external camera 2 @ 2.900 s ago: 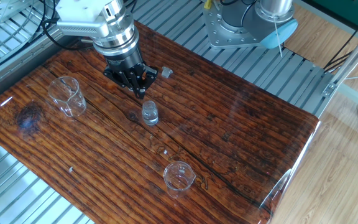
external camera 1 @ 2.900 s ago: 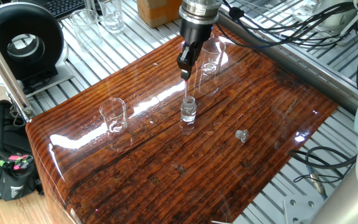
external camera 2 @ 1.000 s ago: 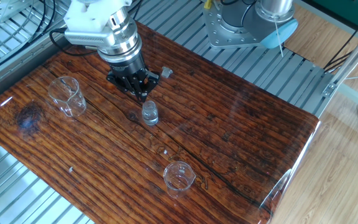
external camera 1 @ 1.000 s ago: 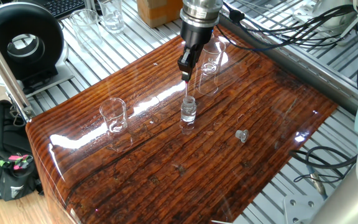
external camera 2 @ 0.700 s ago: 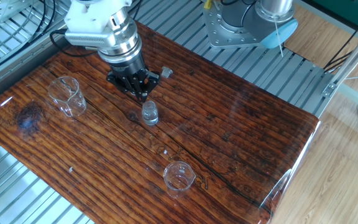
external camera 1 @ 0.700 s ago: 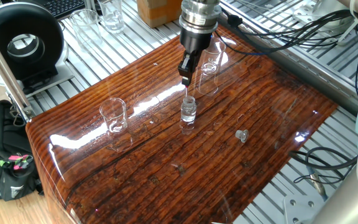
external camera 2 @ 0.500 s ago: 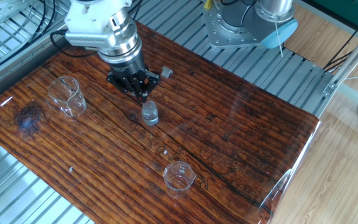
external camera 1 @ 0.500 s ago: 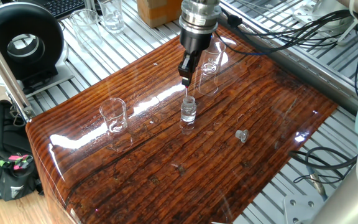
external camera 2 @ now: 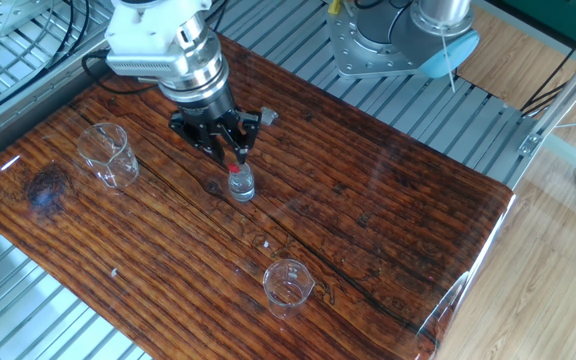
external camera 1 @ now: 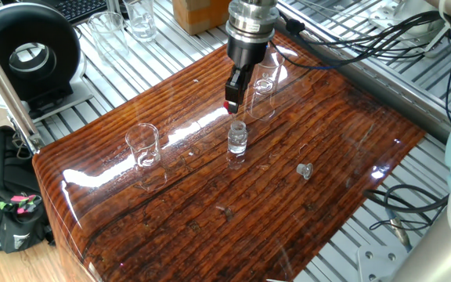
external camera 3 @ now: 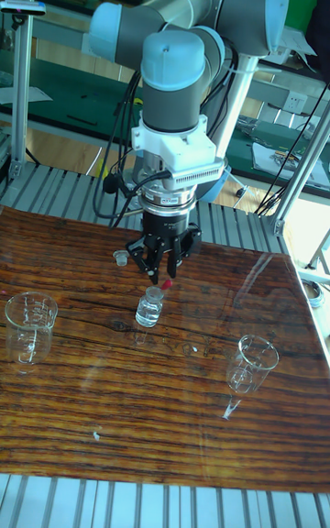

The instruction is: Transfer liquid using a dropper

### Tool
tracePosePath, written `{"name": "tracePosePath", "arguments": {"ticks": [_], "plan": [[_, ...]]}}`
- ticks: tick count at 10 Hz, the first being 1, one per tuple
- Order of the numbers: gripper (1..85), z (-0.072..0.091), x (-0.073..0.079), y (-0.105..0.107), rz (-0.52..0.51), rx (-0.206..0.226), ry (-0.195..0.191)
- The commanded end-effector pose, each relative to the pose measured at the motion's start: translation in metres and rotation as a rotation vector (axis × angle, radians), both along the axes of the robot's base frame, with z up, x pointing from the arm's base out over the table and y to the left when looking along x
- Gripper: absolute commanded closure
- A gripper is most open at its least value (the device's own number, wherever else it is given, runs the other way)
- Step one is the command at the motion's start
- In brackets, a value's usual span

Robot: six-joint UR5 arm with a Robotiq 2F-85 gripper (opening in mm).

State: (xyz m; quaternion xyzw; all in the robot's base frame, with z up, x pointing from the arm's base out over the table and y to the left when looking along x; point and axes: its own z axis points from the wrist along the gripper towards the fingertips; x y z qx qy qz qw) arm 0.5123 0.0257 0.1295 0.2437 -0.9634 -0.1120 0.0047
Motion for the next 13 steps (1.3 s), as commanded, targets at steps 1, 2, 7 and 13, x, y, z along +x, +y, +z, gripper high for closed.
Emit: {"name": "tracePosePath", "arguments": {"ticks": [1, 2, 7, 13], "plan": [[49.3, 0.003, 0.006, 0.010, -0.014, 0.041, -0.009], [49.3, 0.004, 0.011, 0.014, -0.021, 0.055, -0.020], [49.3, 0.008, 0.030, 0.023, -0.033, 0.056, -0.037], [52.3, -0.002, 0.017, 0.016, -0.041, -0.001, 0.014]]}}
